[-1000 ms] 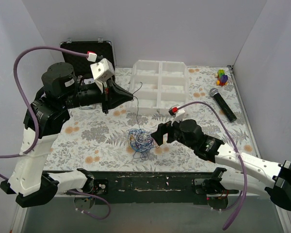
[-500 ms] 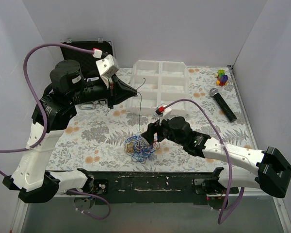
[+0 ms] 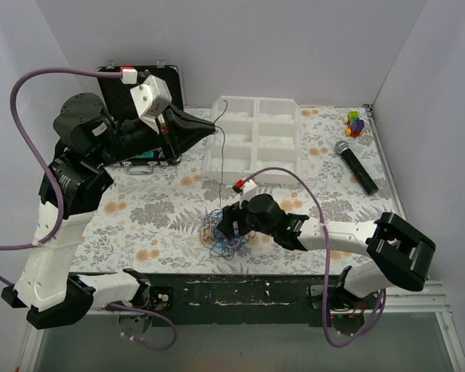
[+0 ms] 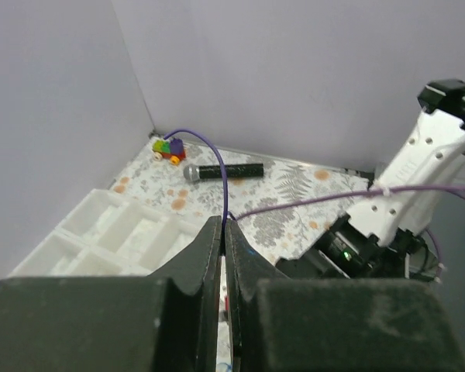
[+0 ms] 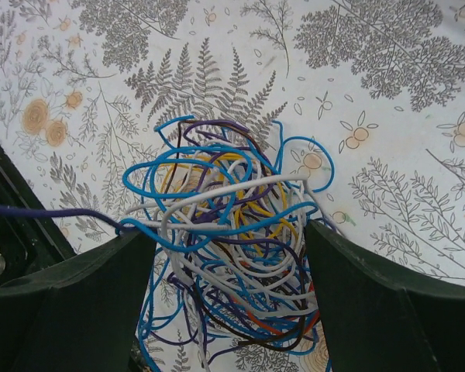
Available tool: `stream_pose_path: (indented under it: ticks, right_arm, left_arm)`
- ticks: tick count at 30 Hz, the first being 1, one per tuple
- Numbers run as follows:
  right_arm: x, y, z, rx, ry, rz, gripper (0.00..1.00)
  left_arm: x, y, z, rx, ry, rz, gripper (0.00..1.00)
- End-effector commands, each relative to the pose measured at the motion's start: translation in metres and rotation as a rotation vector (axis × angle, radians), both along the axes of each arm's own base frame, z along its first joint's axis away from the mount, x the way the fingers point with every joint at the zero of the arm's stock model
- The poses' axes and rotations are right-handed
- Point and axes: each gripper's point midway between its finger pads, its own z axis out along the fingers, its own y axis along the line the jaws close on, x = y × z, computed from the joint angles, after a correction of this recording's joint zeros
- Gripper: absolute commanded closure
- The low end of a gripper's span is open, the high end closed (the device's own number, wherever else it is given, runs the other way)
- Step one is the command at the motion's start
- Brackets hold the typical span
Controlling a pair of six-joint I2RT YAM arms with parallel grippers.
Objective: Untangle the cables
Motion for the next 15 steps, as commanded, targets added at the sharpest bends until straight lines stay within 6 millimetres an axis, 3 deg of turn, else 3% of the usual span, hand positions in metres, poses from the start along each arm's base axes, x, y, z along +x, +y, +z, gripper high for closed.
stream_pose_path:
  ticks: [1,9,15]
  right_arm:
    - [0.005,0.007,0.003,0.045,0.000,-0.055,0.15]
    - [-0.013,-0.021,-0.038,-0.043,0.065,-0.104,0.15]
    - [-0.024,-0.044,-0.062,-0.069,0.110,-0.141,0.15]
  left_arm:
    - [0.009,0.024,0.056,-0.144,-0.164,0.163,1.00]
    - [0.031,0.110,0.166,-0.466,-0.512,0.643,1.00]
    - [0.009,0.165,0.232,-0.637,-0.739,0.865,1.00]
